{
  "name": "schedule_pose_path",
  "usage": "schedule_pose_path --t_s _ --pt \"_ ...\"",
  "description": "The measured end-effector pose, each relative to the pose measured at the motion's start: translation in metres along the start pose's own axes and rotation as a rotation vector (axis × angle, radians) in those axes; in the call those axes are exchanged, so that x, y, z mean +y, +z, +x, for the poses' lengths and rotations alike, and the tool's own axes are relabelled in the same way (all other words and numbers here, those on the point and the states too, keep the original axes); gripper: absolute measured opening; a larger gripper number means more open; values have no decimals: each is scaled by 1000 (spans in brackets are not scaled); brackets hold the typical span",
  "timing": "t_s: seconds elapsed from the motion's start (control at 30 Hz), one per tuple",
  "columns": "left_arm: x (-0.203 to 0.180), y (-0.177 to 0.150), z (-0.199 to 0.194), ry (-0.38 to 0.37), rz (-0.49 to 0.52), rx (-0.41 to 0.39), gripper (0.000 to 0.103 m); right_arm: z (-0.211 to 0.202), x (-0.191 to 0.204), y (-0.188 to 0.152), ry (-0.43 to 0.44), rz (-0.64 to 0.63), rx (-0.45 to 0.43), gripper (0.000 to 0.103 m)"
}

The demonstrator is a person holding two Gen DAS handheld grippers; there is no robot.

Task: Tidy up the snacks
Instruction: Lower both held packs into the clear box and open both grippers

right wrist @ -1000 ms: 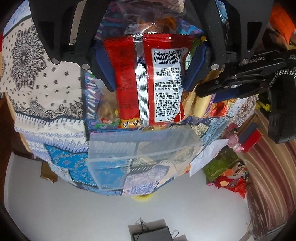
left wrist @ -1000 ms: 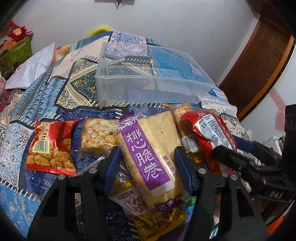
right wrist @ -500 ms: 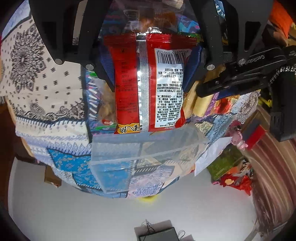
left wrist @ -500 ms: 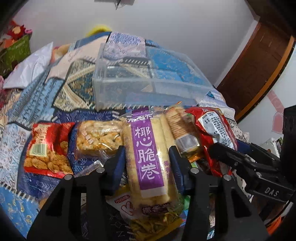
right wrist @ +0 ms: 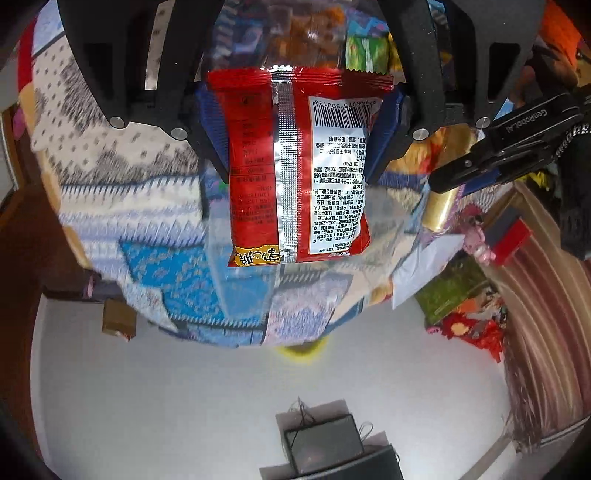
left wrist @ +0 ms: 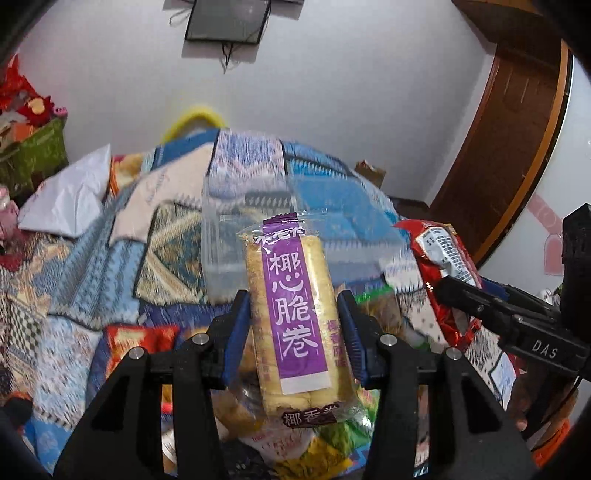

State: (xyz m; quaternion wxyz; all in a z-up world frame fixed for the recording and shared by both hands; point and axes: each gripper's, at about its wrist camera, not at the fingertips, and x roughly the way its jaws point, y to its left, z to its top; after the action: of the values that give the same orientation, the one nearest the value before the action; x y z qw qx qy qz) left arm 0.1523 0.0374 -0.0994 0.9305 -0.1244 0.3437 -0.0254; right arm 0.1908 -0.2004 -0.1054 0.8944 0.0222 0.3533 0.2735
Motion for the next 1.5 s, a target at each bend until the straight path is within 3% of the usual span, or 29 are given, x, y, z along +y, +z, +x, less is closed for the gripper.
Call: schedule_pose_path --t_s 0.3,0.57,0.77,1.07,1.5 --pt "4 52 6 32 17 -75 47 8 -1 45 1 5 -85 65" --pt "23 84 49 77 -5 -42 47 40 -8 66 -8 18 -67 65" --pt "34 86 92 94 -21 34 47 74 -12 71 -7 30 -6 65" --pt "29 75 147 143 57 127 47 118 -7 62 -13 5 98 65" --pt "33 65 184 168 69 227 39 153 -6 52 -66 -48 221 65"
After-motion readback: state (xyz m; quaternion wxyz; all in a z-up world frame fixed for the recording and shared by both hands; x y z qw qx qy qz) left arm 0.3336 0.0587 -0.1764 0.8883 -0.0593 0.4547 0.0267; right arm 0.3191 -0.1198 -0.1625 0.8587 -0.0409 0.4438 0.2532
